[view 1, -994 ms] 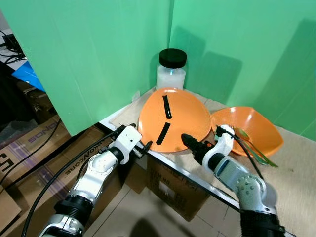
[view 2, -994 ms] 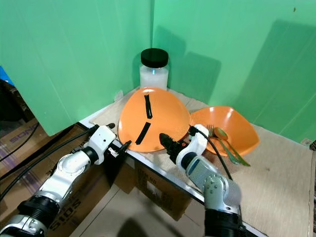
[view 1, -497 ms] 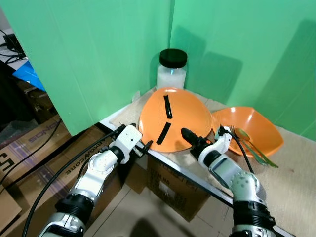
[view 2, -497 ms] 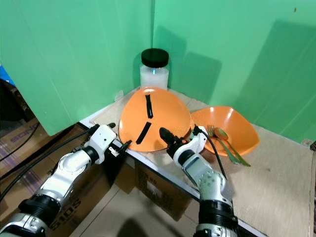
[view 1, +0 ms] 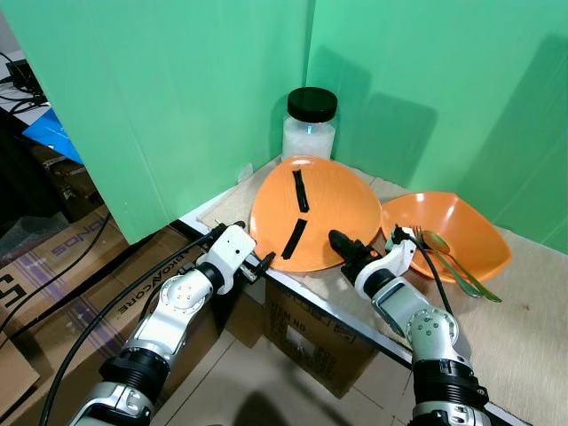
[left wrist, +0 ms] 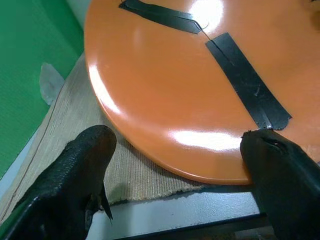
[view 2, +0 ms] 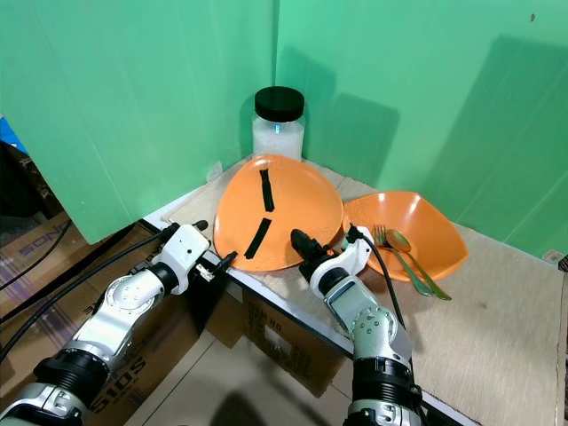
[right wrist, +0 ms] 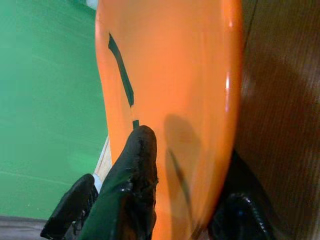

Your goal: Setting the table

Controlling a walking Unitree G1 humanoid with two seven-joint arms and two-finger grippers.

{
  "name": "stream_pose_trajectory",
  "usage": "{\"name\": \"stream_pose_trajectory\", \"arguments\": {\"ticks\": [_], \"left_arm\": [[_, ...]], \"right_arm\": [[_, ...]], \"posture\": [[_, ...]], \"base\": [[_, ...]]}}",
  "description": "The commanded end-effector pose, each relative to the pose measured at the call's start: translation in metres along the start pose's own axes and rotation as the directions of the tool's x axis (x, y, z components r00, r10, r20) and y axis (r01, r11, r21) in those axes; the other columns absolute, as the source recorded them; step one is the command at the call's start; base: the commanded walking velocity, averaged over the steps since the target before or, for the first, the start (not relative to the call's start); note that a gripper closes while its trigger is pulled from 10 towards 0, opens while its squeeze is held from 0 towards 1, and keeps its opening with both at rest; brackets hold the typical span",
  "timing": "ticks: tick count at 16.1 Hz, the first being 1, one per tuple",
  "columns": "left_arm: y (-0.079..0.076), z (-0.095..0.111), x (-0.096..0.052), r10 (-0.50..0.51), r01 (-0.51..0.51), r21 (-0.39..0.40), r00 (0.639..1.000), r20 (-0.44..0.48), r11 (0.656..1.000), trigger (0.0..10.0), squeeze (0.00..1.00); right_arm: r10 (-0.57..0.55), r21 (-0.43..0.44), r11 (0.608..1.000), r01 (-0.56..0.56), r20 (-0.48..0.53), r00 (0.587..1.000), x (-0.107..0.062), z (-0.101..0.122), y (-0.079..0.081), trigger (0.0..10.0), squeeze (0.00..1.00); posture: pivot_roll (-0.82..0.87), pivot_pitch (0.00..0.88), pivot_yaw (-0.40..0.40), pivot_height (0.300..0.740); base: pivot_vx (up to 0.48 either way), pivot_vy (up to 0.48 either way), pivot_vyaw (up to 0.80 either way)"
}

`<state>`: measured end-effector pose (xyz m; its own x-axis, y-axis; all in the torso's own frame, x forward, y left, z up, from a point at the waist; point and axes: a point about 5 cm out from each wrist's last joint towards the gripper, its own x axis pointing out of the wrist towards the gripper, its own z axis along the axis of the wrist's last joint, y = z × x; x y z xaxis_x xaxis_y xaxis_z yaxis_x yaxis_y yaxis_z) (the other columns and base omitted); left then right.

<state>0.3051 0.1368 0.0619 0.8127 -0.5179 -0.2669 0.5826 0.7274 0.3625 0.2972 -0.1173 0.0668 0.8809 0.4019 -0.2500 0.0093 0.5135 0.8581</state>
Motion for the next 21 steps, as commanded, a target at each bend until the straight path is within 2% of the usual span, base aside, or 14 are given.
{"name": "stream_pose_trajectory", "arguments": {"ticks": [1, 5, 7, 10, 11, 12, 14, 15, 16, 17, 19, 20, 21], "left_arm": [[-0.01, -0.019, -0.003, -0.043, 0.044, 0.007, 0.993, -0.107, 0.999, 10.0, 0.0], [-0.008, -0.019, -0.003, -0.036, 0.039, 0.018, 0.994, -0.104, 0.999, 10.0, 0.0], [-0.004, -0.013, -0.002, -0.011, 0.013, 0.026, 0.998, -0.07, 1.0, 10.0, 0.0], [0.009, 0.006, -0.001, 0.052, -0.054, 0.054, 0.998, 0.033, 0.997, 10.0, 0.0], [0.016, 0.017, -0.002, 0.072, -0.078, 0.069, 0.994, 0.082, 0.995, 10.0, 0.0], [0.026, 0.041, -0.003, 0.085, -0.105, 0.105, 0.981, 0.175, 0.989, 10.0, 0.0], [0.031, 0.054, -0.005, 0.087, -0.113, 0.108, 0.971, 0.223, 0.988, 10.0, 0.0], [0.036, 0.068, -0.008, 0.087, -0.114, 0.087, 0.959, 0.27, 0.99, 10.0, 0.15], [0.04, 0.083, -0.011, 0.086, -0.109, 0.055, 0.944, 0.319, 0.993, 10.0, 1.0], [0.042, 0.093, -0.015, 0.079, -0.095, 0.029, 0.933, 0.352, 0.995, 10.0, 1.0], [0.047, 0.115, -0.023, 0.144, -0.158, -0.001, 0.899, 0.413, 0.987, 10.0, 1.0], [0.049, 0.122, -0.028, 0.178, -0.18, -0.036, 0.884, 0.432, 0.983, 10.0, 0.72], [0.05, 0.127, -0.032, 0.202, -0.191, -0.069, 0.876, 0.438, 0.979, 10.0, 0.33]], "right_arm": [[0.031, -0.008, 0.999, -0.031, 0.011, 0.999, 0.004, 0.004, 0.007, 0.0, 0.0], [0.048, -0.011, 0.999, -0.047, 0.016, 0.999, 0.005, 0.004, 0.009, 0.0, 0.0], [0.063, -0.01, 0.998, -0.063, 0.024, 0.998, 0.004, 0.006, 0.012, 0.0, 0.0], [0.091, -0.044, 0.995, -0.089, 0.046, 0.995, 0.004, 0.012, 0.021, 0.0, 0.0], [0.109, -0.054, 0.993, -0.106, 0.058, 0.992, 0.004, 0.015, 0.026, 0.0, 0.0], [0.135, -0.071, 0.989, -0.129, 0.088, 0.987, 0.003, 0.023, 0.036, 0.0, 0.0], [0.149, -0.079, 0.987, -0.141, 0.111, 0.983, 0.002, 0.029, 0.042, 0.0, 0.0], [0.165, -0.093, 0.984, -0.154, 0.136, 0.977, 0.001, 0.035, 0.048, 0.0, 0.0], [0.181, -0.127, 0.979, -0.161, 0.167, 0.969, -0.003, 0.043, 0.054, 0.0, 0.0], [0.19, -0.162, 0.974, -0.16, 0.191, 0.963, -0.006, 0.049, 0.059, 0.0, 0.0], [0.228, -0.248, 0.954, -0.167, 0.243, 0.943, -0.023, 0.066, 0.071, 0.0, 0.0], [0.254, -0.308, 0.936, -0.169, 0.262, 0.931, -0.034, 0.075, 0.078, 0.0, 0.0], [0.265, -0.374, 0.915, -0.152, 0.273, 0.925, -0.046, 0.081, 0.083, 0.0, 0.0]], "posture": [[0.01, 0.0, -0.041, 0.74], [0.01, 0.0, -0.037, 0.74], [0.01, 0.0, -0.035, 0.74], [0.01, 0.0, -0.031, 0.74], [0.01, 0.0, -0.025, 0.74], [0.01, 0.0, -0.019, 0.74], [0.01, 0.0, -0.012, 0.74], [0.01, 0.0, -0.003, 0.74], [0.0, 0.0, 0.006, 0.74], [0.0, 0.0, 0.012, 0.74], [-0.01, 0.0, 0.028, 0.74], [-0.01, 0.0, 0.032, 0.74], [-0.01, 0.0, 0.038, 0.74]], "base": [[0.0, 0.0, 0.0], [0.0, 0.0, 0.0], [0.0, 0.0, 0.0], [0.0, 0.0, 0.0], [0.0, 0.0, 0.0], [0.0, 0.0, 0.0], [0.0, 0.0, 0.0], [0.0, 0.0, 0.0], [0.0, 0.0, 0.0], [0.0, 0.0, 0.0], [0.0, 0.0, 0.0], [0.0, 0.0, 0.0], [0.0, 0.0, 0.0]]}}
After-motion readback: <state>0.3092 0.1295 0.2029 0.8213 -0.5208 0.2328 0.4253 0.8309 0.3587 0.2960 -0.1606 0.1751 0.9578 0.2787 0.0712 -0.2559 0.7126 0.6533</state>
